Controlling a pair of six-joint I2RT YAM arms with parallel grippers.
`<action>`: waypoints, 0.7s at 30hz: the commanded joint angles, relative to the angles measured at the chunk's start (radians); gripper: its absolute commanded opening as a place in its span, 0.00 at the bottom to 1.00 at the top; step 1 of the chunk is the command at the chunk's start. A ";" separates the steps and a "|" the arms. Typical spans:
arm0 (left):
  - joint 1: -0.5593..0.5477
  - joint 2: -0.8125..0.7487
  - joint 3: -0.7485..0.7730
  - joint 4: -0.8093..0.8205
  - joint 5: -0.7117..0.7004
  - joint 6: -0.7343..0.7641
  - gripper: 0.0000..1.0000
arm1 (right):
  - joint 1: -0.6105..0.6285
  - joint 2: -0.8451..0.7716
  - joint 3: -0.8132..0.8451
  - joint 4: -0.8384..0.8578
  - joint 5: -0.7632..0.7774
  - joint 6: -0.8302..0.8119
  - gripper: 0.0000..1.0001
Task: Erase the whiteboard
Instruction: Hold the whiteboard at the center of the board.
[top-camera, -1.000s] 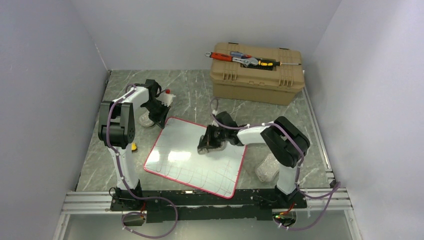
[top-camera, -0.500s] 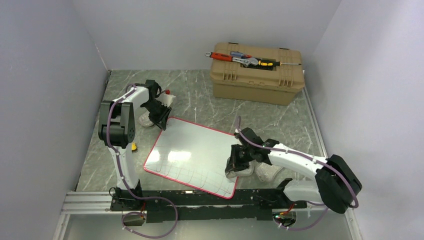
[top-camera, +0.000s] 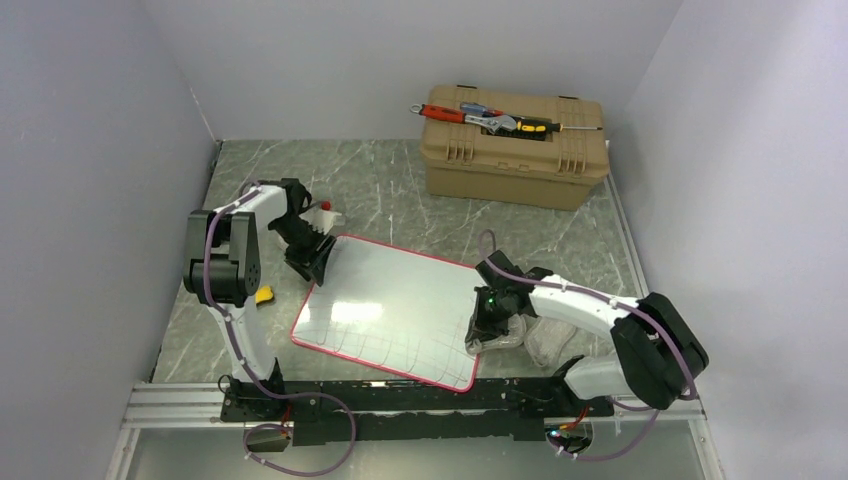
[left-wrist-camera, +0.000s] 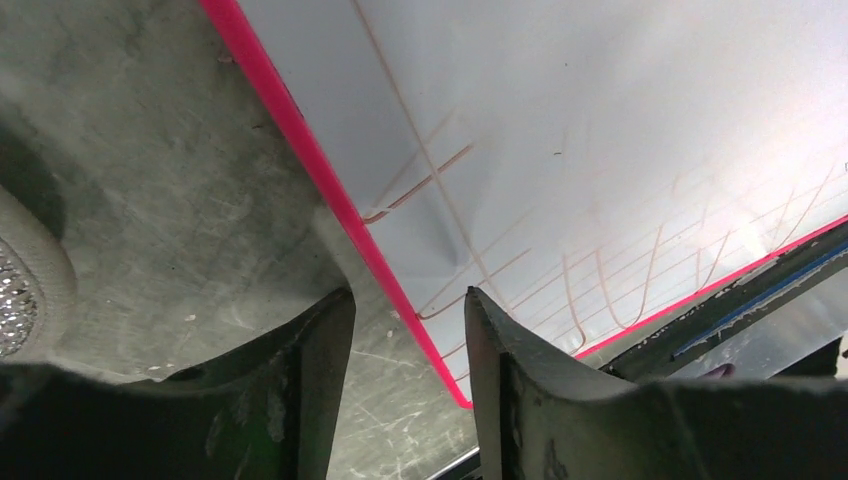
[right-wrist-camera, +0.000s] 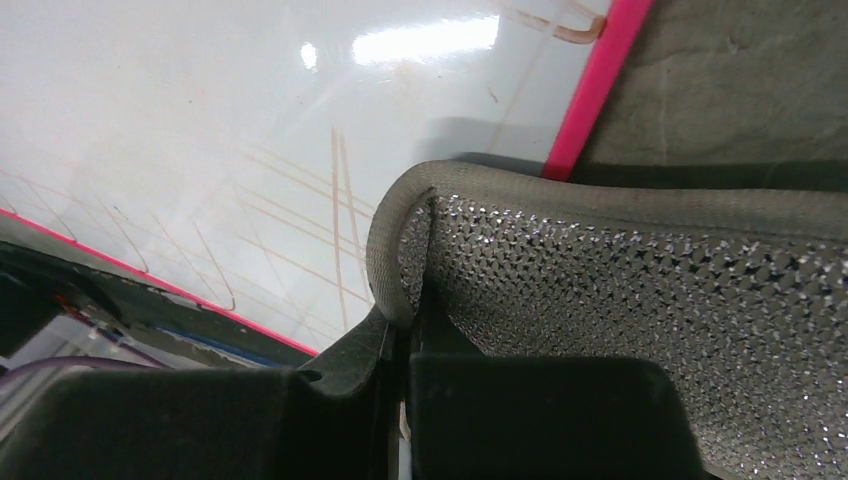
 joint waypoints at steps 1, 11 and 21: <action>-0.003 0.039 -0.044 0.071 -0.004 0.001 0.49 | -0.060 0.096 -0.023 0.060 0.172 -0.011 0.00; -0.019 0.239 0.261 0.059 0.021 -0.065 0.24 | -0.217 0.292 0.181 0.149 0.180 -0.132 0.00; -0.032 0.240 0.369 0.035 0.048 -0.084 0.38 | -0.187 0.197 0.244 0.150 0.109 -0.177 0.00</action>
